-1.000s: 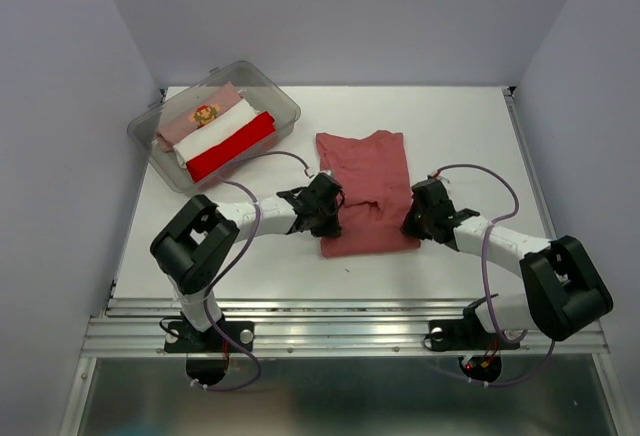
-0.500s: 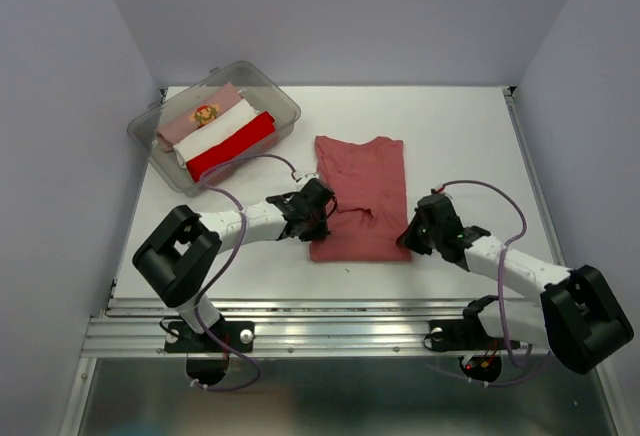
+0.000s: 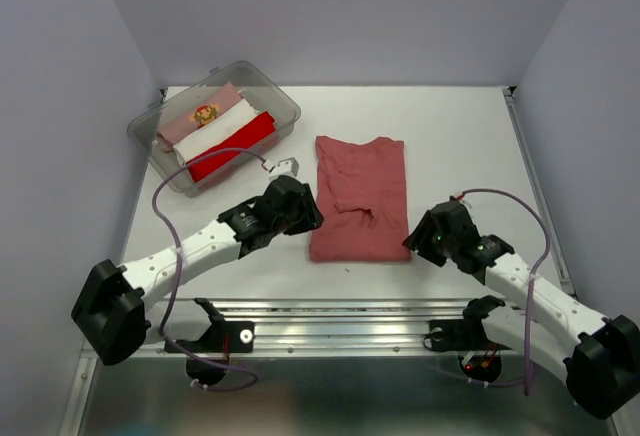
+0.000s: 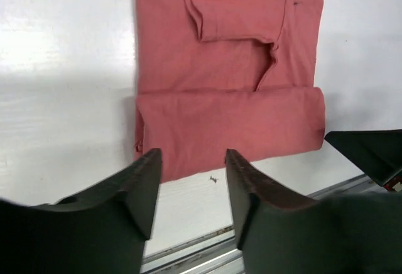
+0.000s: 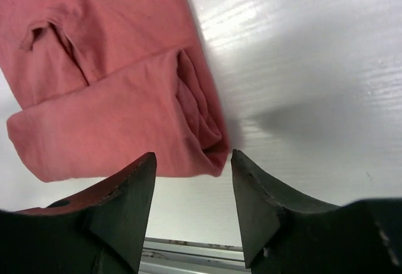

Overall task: Roll the t-shirts
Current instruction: Roll the T-shirt to the center of the board.

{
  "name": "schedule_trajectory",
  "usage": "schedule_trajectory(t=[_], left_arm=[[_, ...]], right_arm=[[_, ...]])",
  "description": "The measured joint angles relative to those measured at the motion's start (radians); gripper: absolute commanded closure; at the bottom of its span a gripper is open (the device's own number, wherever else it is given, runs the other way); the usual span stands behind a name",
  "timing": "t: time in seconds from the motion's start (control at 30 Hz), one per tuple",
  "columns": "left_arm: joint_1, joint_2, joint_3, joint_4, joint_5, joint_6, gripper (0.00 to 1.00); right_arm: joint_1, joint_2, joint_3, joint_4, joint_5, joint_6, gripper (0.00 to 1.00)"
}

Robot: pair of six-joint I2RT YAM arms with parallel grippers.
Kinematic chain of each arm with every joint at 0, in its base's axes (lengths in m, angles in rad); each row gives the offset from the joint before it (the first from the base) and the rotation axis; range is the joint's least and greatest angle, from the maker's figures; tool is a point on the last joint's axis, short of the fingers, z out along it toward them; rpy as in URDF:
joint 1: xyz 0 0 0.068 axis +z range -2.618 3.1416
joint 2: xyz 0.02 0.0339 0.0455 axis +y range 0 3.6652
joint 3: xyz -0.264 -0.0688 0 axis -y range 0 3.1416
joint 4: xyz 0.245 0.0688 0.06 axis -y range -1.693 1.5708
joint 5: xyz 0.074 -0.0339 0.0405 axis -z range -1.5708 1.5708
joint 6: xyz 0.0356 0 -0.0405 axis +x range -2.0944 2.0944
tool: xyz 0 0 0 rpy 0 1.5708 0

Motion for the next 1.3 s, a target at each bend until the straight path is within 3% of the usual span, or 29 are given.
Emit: schedule_trajectory(t=[0.07, 0.27, 0.77, 0.97, 1.13, 1.17, 1.23, 1.3], left_arm=[[0.001, -0.05, -0.066, 0.012, 0.013, -0.031, 0.36], [0.005, -0.085, -0.251, 0.032, 0.064, -0.118, 0.34], [0.005, -0.033, -0.385, 0.261, 0.139, -0.309, 0.4], [0.005, 0.024, -0.395, 0.319, 0.149, -0.349, 0.55], [0.005, 0.066, -0.395, 0.357, 0.154, -0.362, 0.82], [0.005, 0.072, -0.395, 0.359, 0.156, -0.366, 0.82], [0.005, 0.074, -0.395, 0.364, 0.159, -0.369, 0.98], [0.005, 0.074, -0.395, 0.367, 0.161, -0.37, 1.0]], right_arm=[[0.0, -0.034, -0.035, -0.006, -0.016, 0.023, 0.37], [0.0, -0.101, -0.128, 0.014, -0.067, 0.098, 0.38], [0.0, -0.115, -0.235, 0.164, -0.083, 0.227, 0.62], [0.0, -0.122, -0.256, 0.187, -0.072, 0.25, 0.74], [0.0, -0.122, -0.259, 0.188, -0.068, 0.256, 0.89], [0.0, -0.122, -0.259, 0.188, -0.068, 0.257, 0.91], [0.0, -0.122, -0.259, 0.188, -0.068, 0.257, 0.99], [0.0, -0.122, -0.259, 0.188, -0.067, 0.257, 0.99]])
